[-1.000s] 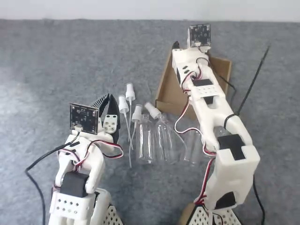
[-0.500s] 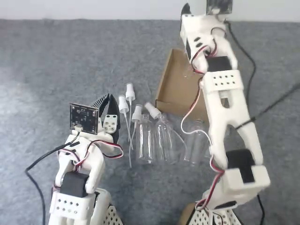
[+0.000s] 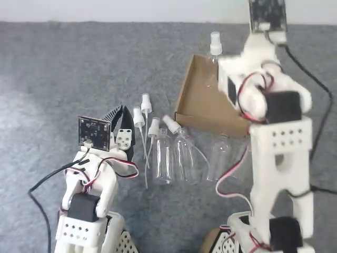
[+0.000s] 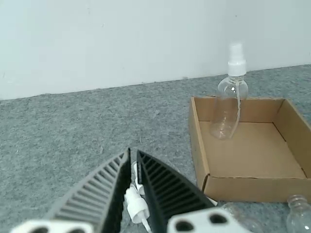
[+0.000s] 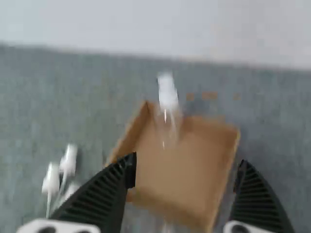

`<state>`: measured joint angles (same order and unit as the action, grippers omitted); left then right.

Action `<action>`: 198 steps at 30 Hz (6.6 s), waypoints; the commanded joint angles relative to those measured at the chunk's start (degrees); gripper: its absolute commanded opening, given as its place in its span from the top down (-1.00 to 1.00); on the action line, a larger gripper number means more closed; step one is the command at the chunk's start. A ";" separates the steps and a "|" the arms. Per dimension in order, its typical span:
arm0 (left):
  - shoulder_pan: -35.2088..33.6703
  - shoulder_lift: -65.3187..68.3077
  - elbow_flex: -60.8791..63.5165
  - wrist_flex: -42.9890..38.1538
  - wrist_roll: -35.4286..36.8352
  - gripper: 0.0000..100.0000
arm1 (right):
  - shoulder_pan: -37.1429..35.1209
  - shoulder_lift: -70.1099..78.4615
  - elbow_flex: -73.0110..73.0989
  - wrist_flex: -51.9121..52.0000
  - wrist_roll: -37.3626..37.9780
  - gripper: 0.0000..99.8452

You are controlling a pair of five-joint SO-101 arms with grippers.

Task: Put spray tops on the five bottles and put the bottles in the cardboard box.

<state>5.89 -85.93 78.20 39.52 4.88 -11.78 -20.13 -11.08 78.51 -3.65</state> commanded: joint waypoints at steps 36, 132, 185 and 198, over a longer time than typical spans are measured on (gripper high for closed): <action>-0.35 -0.53 -0.31 -1.58 -0.18 0.97 | 11.74 -10.77 67.78 -21.67 1.76 0.45; -6.15 100.48 -68.26 31.91 -2.29 0.98 | 61.41 -11.38 76.66 -31.96 68.75 0.71; 2.20 67.08 -34.42 18.99 -2.37 0.97 | 49.54 24.40 39.82 -19.56 39.03 0.82; 2.20 67.16 -33.63 18.90 -2.37 0.97 | 47.69 17.54 35.60 -21.85 46.77 0.99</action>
<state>7.82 -16.66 44.18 59.82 3.03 36.04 1.14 29.80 58.90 40.04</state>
